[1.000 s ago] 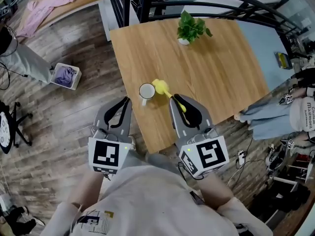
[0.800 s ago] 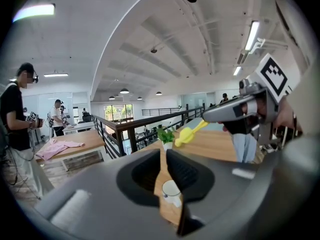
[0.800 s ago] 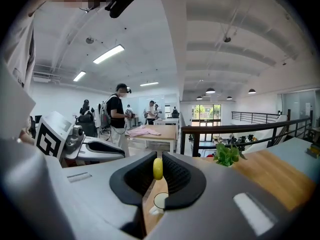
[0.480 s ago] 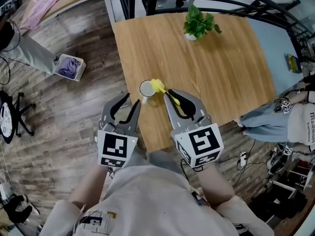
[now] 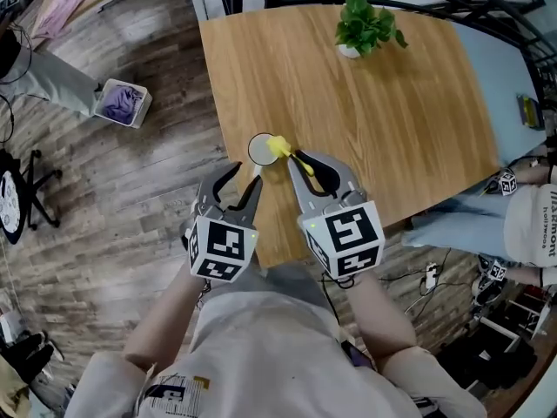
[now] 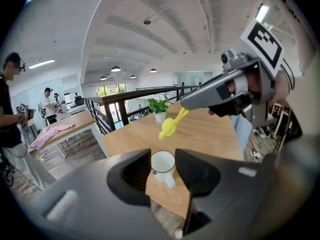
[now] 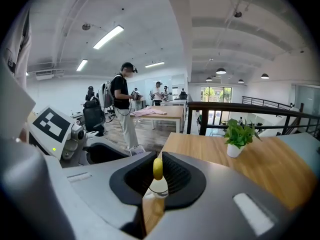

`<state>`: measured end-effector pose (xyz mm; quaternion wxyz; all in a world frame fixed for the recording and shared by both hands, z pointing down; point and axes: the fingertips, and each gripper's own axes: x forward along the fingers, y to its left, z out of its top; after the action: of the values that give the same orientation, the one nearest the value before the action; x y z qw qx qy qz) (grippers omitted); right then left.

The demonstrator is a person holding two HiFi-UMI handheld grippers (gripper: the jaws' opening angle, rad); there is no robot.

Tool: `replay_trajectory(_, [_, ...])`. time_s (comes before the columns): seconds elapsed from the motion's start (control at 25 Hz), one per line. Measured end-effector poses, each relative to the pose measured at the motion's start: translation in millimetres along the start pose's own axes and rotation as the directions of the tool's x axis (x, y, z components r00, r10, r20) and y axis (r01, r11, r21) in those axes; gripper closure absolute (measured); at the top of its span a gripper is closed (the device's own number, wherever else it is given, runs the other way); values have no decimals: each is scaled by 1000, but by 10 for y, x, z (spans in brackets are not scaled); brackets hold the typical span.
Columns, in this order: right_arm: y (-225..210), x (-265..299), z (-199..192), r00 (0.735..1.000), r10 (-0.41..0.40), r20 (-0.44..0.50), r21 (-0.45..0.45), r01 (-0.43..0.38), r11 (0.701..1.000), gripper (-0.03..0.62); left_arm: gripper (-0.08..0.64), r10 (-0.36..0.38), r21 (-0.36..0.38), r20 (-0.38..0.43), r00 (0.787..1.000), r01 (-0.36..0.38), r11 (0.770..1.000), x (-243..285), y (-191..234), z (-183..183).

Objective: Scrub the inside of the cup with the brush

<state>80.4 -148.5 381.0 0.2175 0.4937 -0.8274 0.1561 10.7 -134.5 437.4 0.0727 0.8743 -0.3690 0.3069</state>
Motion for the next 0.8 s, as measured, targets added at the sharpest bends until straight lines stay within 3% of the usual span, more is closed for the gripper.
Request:
replay_trajectory(0.16, [-30, 144, -109, 999, 27, -31, 7, -27, 1000, 555, 405, -19, -35, -54, 998, 17, 999, 274, -5, -218])
replay_trajectory(0.44, [-101, 487, -427, 995, 48, -84, 4, -47, 999, 555, 406, -61, -27, -136, 989, 58, 998, 696, -81, -618])
replay_trajectory(0.8, [-178, 761, -785, 987, 76, -143, 17, -74, 997, 555, 407, -105, -30, -185, 977, 101, 994, 1011, -209, -922])
